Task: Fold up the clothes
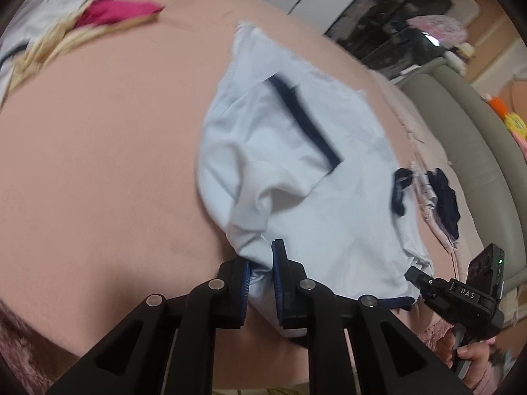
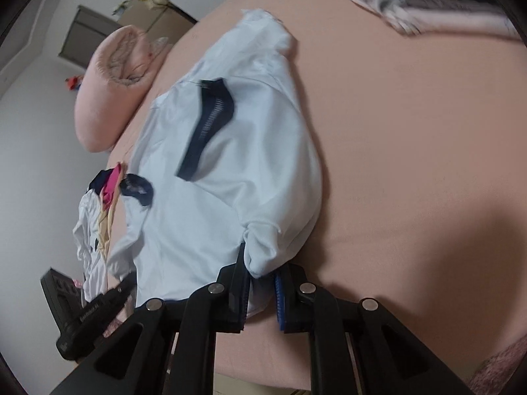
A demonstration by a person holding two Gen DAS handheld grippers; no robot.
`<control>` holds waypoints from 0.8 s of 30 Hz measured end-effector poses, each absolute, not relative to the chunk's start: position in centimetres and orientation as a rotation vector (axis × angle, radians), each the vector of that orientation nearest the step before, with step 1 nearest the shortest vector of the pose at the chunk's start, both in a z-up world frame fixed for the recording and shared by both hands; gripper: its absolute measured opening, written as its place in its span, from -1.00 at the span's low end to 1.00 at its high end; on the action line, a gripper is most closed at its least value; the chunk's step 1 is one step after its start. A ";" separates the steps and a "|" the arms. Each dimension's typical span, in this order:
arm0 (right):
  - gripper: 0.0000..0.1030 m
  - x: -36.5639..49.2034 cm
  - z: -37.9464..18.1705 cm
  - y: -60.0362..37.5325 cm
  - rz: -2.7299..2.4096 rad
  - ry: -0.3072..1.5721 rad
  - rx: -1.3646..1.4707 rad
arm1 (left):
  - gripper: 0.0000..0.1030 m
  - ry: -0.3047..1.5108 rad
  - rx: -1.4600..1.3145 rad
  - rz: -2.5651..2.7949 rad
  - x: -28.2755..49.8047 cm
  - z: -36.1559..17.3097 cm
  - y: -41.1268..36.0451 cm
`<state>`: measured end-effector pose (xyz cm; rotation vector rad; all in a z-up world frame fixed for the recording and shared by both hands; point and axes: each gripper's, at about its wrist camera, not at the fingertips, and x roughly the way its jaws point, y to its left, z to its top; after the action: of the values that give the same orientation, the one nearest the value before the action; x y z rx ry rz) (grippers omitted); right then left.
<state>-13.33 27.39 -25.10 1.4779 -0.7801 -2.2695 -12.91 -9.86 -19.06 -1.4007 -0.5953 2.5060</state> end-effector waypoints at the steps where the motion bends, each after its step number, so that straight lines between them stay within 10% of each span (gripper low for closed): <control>1: -0.82 -13.3 -24.8 27.5 -2.269 -0.785 1.462 | -0.87 -0.572 -1.391 2.521 -12.7 -18.4 -9.6; 11: -0.83 -12.7 -21.6 27.6 -2.296 -0.731 1.374 | -0.89 -0.693 -1.448 2.446 -12.7 -17.3 -10.2; 16: -0.75 -13.5 -28.2 29.3 -2.154 -1.044 1.578 | -0.81 -0.897 -1.606 2.312 -13.0 -21.6 -11.2; 24: -0.83 -13.7 -25.7 27.4 -2.231 -0.815 1.440 | -0.89 -0.725 -1.502 2.380 -13.9 -19.9 -9.2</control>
<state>-13.68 27.39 -25.75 1.4403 -0.8151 -2.2307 -13.85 -9.18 -19.94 -1.5024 -0.7251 2.3805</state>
